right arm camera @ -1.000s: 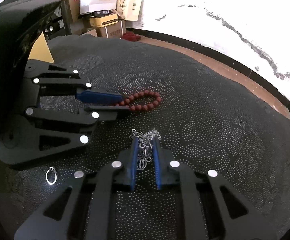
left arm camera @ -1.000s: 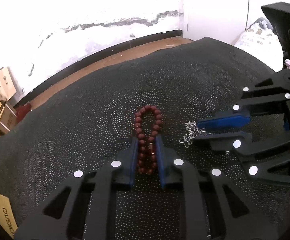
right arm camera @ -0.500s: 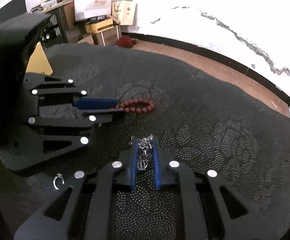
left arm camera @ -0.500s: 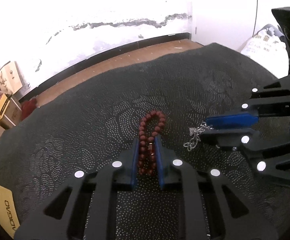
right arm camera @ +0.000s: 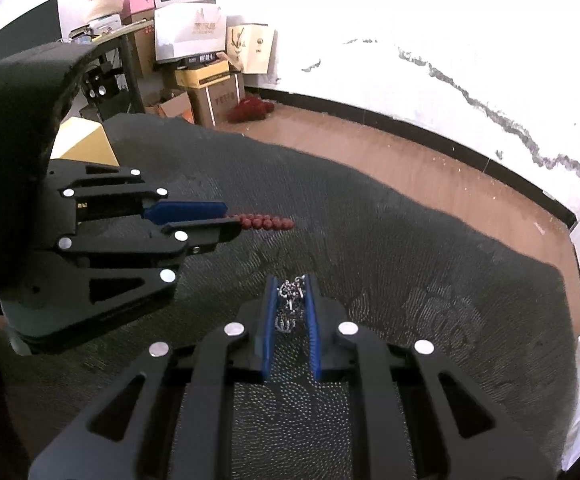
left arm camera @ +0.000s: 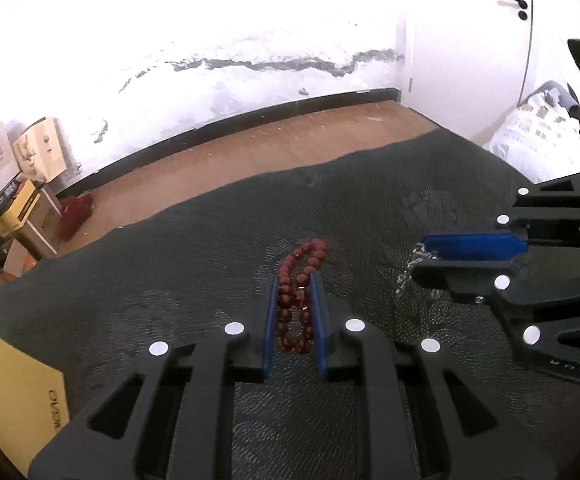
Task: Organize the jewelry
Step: 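Carry the bracelet with left tool and chain with right tool over the box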
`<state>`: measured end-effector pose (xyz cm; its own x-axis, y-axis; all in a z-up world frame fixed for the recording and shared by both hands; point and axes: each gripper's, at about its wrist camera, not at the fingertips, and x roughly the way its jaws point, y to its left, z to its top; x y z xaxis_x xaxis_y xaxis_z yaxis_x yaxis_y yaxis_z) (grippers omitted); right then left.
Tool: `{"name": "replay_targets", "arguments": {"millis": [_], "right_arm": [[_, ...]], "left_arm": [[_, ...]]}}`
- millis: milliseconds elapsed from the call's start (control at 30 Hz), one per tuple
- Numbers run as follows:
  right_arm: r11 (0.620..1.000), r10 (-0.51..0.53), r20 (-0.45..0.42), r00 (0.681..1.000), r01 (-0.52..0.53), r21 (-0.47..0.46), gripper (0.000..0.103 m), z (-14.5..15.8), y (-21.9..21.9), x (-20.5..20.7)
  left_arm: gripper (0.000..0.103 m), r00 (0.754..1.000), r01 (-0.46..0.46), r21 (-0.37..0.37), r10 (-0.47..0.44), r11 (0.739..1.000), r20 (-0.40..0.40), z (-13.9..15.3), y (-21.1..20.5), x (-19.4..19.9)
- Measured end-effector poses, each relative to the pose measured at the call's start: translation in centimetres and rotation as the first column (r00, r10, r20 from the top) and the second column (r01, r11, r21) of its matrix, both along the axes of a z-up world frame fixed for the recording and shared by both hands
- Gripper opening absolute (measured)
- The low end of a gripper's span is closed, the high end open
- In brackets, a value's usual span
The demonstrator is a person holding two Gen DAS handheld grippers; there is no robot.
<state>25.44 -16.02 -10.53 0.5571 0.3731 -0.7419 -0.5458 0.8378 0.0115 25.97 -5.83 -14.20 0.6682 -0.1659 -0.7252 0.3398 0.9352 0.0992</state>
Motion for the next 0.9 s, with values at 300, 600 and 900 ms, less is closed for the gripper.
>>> {"name": "replay_targets", "arguments": {"millis": [300, 600, 900], "right_arm": [[0.999, 0.051, 0.067, 0.996, -0.052, 0.015, 0.014, 5.5, 3.4, -1.9], [0.989, 0.138, 0.145, 0.98, -0.143, 0.026, 0.014, 11.1, 10.0, -5.0], [0.971, 0.227, 0.186, 0.956, -0.237, 0.031, 0.014, 14.6, 16.8, -7.1]], "left_arm": [[0.008, 0.994, -0.108, -0.001, 0.108, 0.994, 0.014, 4.8, 4.7, -2.9], [0.008, 0.977, -0.208, -0.019, 0.209, 0.978, 0.037, 8.8, 9.8, -6.8], [0.008, 0.943, -0.325, -0.041, 0.327, 0.945, 0.066, 12.7, 17.6, -10.5]]}}
